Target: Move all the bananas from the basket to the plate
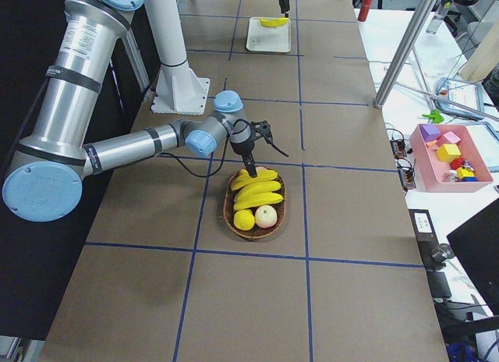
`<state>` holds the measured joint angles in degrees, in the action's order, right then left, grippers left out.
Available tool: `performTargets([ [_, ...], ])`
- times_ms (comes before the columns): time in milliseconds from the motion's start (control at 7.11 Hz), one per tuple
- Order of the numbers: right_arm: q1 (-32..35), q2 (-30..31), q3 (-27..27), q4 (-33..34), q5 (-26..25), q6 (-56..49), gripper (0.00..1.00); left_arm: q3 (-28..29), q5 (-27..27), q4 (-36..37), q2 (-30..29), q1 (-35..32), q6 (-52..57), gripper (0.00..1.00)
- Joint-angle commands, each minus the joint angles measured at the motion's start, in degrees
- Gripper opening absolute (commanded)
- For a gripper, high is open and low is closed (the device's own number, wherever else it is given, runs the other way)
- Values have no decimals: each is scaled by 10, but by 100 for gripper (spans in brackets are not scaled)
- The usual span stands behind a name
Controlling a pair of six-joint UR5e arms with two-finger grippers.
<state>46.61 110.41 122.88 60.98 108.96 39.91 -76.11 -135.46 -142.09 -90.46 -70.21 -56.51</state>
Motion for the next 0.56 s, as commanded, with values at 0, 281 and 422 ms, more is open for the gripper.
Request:
performTargets([
  [0,-50,9,-11,-12,-28,33,93,0,0,0,-1,0,0,100],
  [281,-58,8,-36,-12,-31,32,88,0,0,-1,-1,0,-1,100],
  [422,-61,5,-46,-12,-36,32,83,1,0,-1,-1,0,-1,100],
])
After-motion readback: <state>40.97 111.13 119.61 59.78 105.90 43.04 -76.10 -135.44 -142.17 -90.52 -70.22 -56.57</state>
